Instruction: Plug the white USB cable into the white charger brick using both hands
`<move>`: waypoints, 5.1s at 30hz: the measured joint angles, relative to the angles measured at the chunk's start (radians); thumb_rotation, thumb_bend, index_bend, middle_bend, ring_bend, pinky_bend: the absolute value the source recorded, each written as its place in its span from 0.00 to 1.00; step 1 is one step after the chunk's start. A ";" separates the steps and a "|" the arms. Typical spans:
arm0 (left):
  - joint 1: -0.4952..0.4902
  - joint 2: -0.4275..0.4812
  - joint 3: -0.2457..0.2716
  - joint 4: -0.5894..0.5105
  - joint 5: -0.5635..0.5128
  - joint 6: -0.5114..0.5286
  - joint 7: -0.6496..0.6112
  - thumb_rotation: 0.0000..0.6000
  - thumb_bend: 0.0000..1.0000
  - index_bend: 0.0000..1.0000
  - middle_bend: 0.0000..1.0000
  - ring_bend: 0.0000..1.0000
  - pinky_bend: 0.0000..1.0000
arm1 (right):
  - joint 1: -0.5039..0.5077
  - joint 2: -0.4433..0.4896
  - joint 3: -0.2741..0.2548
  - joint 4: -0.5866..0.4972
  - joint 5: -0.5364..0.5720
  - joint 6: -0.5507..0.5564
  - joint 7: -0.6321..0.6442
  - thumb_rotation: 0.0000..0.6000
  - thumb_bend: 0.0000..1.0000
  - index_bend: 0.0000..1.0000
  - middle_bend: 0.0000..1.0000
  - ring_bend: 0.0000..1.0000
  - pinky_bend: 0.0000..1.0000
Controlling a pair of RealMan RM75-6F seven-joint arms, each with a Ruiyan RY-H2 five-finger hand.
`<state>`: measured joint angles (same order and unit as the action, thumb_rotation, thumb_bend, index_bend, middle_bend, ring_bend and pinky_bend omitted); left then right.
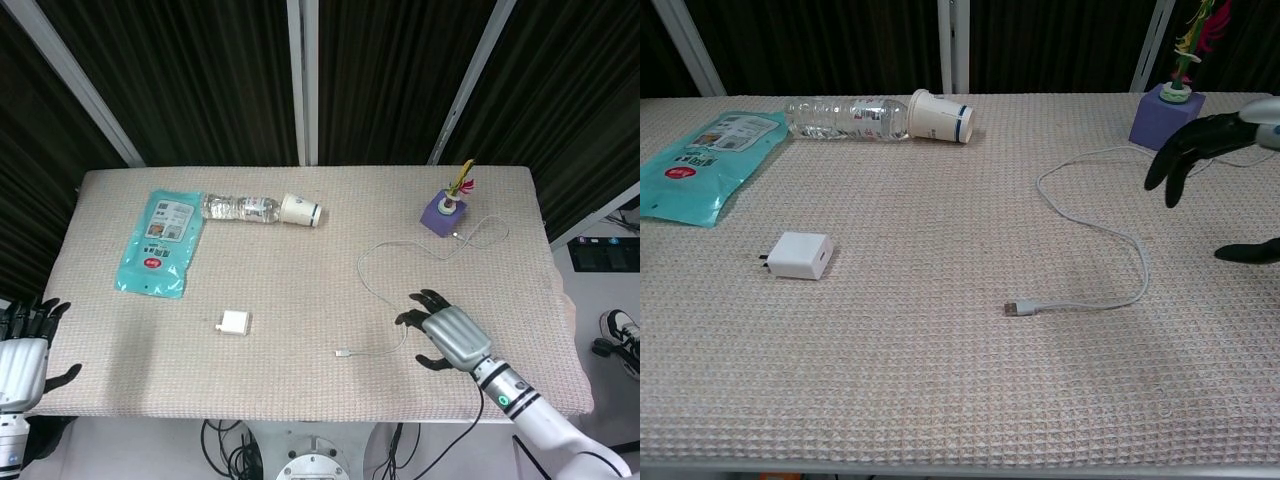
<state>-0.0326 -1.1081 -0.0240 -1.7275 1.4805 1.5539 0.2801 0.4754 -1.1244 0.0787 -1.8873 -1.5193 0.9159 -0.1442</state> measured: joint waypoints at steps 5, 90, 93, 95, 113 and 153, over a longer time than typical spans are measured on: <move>0.003 -0.004 0.000 0.014 -0.012 -0.007 -0.018 1.00 0.07 0.17 0.13 0.00 0.00 | 0.064 -0.116 0.020 0.008 0.135 -0.057 -0.167 1.00 0.27 0.35 0.36 0.09 0.09; -0.015 -0.026 -0.004 0.094 -0.021 -0.064 -0.091 1.00 0.07 0.17 0.13 0.00 0.00 | 0.216 -0.511 -0.110 0.003 0.532 0.238 -0.885 1.00 0.29 0.47 0.47 0.17 0.07; -0.014 -0.027 -0.003 0.096 -0.021 -0.065 -0.093 1.00 0.07 0.17 0.13 0.00 0.00 | 0.224 -0.532 -0.108 -0.001 0.565 0.250 -0.922 1.00 0.28 0.46 0.47 0.17 0.06; -0.014 -0.028 -0.003 0.098 -0.021 -0.065 -0.096 1.00 0.07 0.17 0.13 0.00 0.00 | 0.229 -0.543 -0.107 -0.002 0.582 0.255 -0.937 1.00 0.27 0.46 0.47 0.17 0.06; -0.019 -0.037 -0.003 0.118 -0.024 -0.074 -0.112 1.00 0.07 0.17 0.13 0.00 0.00 | 0.253 -0.588 -0.100 0.015 0.649 0.292 -0.981 1.00 0.22 0.46 0.47 0.17 0.05; -0.029 -0.039 -0.005 0.132 -0.025 -0.085 -0.116 1.00 0.07 0.17 0.13 0.00 0.00 | 0.264 -0.589 -0.100 0.030 0.610 0.321 -0.896 1.00 0.33 0.56 0.52 0.24 0.05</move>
<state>-0.0618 -1.1473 -0.0292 -1.5960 1.4559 1.4692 0.1636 0.7390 -1.7132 -0.0208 -1.8574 -0.9094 1.2366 -1.0406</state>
